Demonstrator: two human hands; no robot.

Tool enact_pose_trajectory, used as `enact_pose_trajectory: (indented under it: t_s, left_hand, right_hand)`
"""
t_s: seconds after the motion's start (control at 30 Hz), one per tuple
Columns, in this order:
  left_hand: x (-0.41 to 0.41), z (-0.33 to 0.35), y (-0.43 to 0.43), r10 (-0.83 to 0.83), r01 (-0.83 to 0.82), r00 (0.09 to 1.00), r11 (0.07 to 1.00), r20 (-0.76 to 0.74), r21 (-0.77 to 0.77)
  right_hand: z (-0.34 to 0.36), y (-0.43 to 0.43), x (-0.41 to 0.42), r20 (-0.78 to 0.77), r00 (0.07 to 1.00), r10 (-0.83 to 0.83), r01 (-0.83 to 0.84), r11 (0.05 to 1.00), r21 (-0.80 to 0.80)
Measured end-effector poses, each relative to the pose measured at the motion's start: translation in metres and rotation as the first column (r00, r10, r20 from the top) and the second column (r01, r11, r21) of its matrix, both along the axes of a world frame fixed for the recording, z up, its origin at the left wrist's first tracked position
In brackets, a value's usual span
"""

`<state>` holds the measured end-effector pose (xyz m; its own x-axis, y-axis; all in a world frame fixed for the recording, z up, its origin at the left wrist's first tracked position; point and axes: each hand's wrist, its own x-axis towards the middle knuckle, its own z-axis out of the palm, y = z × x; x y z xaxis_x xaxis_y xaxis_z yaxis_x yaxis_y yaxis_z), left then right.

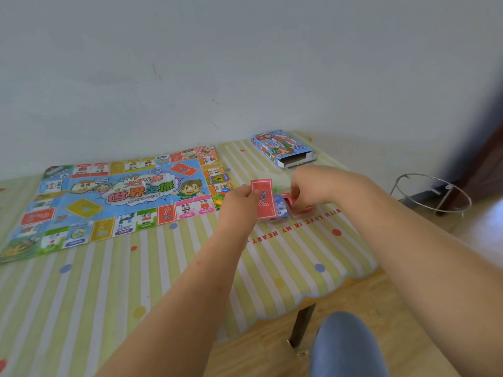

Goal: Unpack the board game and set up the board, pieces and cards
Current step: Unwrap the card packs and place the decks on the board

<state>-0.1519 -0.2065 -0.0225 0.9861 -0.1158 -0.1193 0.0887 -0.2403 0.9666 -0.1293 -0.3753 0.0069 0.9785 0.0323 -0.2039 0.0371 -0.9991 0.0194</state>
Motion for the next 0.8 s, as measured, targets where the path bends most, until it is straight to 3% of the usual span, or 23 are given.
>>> enact_pose_trajectory:
  t_s: [0.43, 0.57, 0.67, 0.8]
  left_hand:
    - [0.002, -0.001, 0.0, -0.004, 0.004, 1.0, 1.0, -0.005, -0.004]
    - [0.005, -0.001, 0.0, -0.011, 0.008, 0.999, 0.999, -0.052, -0.048]
    - [0.008, -0.001, 0.001, -0.006, -0.007, 0.995, 0.992, -0.1, -0.129]
    - [0.011, 0.002, 0.002, -0.019, -0.037, 0.986, 0.945, -0.168, -0.325]
  right_hand:
    - [-0.011, 0.001, -0.016, 0.289, 0.954, -0.08, 0.082, 0.997, 0.006]
    - [-0.009, -0.003, -0.018, 0.372, 0.919, -0.133, 0.092, 0.988, 0.125]
    - [-0.007, -0.003, -0.021, 0.411, 0.904, -0.117, 0.008, 0.966, 0.257]
    - [-0.005, 0.003, -0.027, 0.481, 0.865, -0.14, -0.082, 0.908, 0.412]
